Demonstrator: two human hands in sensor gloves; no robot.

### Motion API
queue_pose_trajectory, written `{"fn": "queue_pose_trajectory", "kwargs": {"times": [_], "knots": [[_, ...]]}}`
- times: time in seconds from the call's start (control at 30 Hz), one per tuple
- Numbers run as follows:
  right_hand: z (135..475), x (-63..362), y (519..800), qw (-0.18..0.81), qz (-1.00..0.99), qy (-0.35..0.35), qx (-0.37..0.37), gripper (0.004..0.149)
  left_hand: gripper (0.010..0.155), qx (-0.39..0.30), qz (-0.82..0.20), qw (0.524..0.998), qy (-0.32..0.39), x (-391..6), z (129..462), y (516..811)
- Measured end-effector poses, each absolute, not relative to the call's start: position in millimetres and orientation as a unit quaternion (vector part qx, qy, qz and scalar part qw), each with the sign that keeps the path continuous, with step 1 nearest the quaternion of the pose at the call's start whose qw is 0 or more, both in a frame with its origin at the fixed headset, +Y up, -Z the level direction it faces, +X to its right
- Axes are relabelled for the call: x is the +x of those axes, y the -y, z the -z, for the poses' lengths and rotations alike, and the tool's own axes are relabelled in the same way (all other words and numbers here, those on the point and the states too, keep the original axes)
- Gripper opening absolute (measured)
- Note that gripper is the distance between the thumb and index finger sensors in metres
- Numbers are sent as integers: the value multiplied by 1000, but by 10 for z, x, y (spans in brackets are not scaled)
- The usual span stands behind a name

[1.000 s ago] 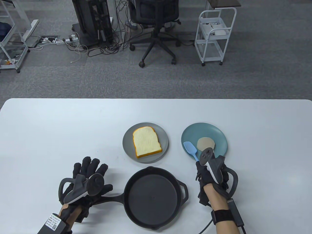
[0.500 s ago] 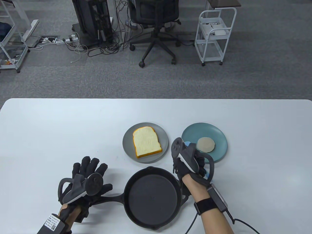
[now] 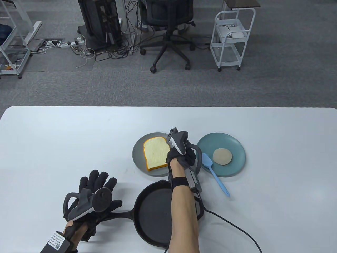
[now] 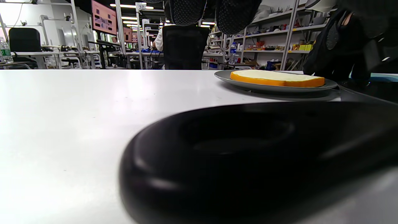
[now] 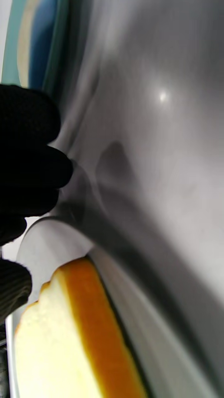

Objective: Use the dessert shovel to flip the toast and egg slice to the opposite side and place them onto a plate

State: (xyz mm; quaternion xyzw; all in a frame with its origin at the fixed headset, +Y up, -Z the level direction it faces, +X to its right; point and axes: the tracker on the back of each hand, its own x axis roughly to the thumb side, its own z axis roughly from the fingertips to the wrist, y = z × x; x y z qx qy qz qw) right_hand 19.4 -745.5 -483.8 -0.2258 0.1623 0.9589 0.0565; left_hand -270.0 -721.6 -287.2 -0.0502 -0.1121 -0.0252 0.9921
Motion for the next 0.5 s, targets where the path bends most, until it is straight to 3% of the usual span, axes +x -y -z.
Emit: {"fn": "queue_pose_trajectory", "kwargs": {"times": [0.27, 0.5], "knots": [[4867, 354, 7483, 155, -927, -184, -288, 71, 91, -52, 31, 992, 114, -2669, 2866, 7231], [4935, 442, 7531, 180, -916, -175, -313, 73, 91, -61, 33, 991, 111, -2685, 2891, 7264]]}}
